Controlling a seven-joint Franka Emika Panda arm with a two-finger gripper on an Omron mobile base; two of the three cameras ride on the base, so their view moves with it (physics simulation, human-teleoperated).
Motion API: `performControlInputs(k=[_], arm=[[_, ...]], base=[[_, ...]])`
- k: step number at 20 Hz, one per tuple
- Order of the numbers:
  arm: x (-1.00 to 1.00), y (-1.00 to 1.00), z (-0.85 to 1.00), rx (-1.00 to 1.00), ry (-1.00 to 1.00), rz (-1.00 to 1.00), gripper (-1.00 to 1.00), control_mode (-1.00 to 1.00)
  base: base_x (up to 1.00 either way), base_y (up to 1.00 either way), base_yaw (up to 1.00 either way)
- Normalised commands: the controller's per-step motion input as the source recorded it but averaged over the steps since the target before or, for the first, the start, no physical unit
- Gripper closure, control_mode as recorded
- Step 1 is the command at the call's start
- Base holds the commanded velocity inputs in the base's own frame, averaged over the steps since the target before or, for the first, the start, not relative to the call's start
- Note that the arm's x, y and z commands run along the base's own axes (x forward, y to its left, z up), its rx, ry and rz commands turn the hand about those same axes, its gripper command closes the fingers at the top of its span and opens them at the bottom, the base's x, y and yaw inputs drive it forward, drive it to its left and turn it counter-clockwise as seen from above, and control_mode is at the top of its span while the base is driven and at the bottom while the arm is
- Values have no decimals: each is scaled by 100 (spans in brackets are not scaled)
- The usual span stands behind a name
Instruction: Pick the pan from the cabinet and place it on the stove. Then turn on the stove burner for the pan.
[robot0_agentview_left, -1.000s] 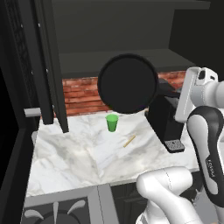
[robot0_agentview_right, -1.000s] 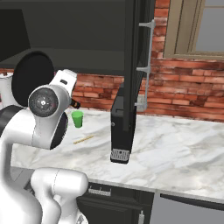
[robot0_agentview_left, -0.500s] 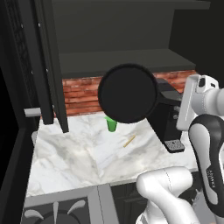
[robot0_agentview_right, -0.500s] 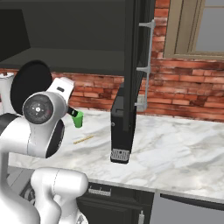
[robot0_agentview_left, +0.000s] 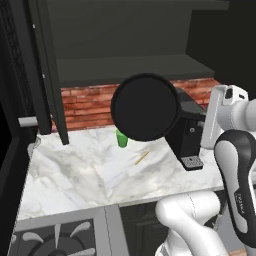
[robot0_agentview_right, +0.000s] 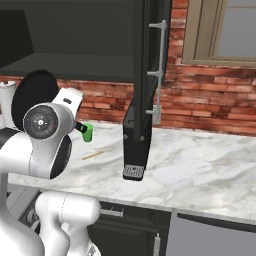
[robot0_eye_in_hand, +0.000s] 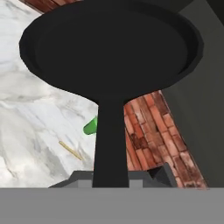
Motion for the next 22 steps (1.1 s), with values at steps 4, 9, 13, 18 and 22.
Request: performControlInputs(k=[4,9,13,18,22], arm=[[0,0,0,0,0,0,100,100],[0,0,0,0,0,0,100,100],[0,0,0,0,0,0,100,100],[0,0,0,0,0,0,100,100],[0,0,0,0,0,0,100,100]], base=[[-31,-40,0],[-52,-24,0],[-67,-5,0],[-71,0,0],[-57,0,1]])
